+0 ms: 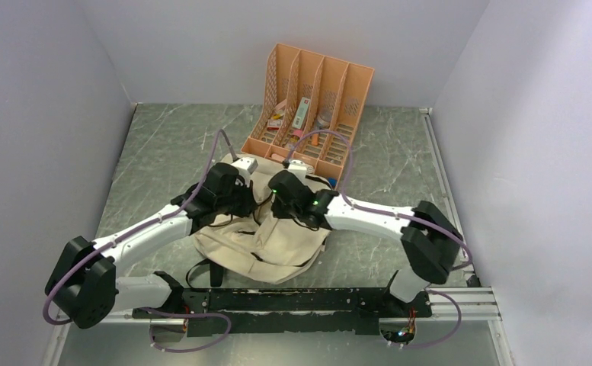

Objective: Pack the student bag
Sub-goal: Zip the student bag at the center of the board.

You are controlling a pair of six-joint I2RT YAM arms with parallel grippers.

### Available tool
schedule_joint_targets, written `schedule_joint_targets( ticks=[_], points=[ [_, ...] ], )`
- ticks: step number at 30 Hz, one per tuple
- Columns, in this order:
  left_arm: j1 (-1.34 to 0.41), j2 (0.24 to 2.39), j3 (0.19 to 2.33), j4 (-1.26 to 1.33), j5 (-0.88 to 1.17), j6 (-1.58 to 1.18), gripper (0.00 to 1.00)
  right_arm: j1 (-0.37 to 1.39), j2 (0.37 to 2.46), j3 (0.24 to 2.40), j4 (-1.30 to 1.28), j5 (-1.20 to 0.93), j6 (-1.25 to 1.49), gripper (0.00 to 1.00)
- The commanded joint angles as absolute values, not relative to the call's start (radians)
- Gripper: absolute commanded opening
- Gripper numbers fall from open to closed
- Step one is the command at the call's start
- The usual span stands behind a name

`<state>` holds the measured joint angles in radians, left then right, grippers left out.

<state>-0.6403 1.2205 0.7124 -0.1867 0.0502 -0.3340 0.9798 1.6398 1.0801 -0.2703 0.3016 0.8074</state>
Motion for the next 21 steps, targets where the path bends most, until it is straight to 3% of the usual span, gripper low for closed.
schedule_joint_targets(
  ticks=[1,9,11,15,21],
  points=[
    [-0.643,1.255,0.749,-0.122,0.16,-0.353,0.05,0.964,1.502,0.938,-0.035,0.237,0.797,0.01],
    [-0.646,1.3,0.742,-0.072,0.25,-0.358,0.05,0.917,1.372,0.76,0.208,0.16,0.8,0.0],
    [-0.656,1.304,0.741,-0.057,0.29,-0.36,0.11,0.909,1.376,0.762,0.207,0.155,0.795,0.02],
    [-0.685,1.296,0.749,-0.035,0.337,-0.369,0.27,0.894,1.375,0.766,0.189,0.146,0.79,0.11],
    [-0.693,1.241,0.781,-0.104,0.258,-0.383,0.46,0.883,1.278,0.743,0.117,0.2,0.755,0.37]
  ],
)
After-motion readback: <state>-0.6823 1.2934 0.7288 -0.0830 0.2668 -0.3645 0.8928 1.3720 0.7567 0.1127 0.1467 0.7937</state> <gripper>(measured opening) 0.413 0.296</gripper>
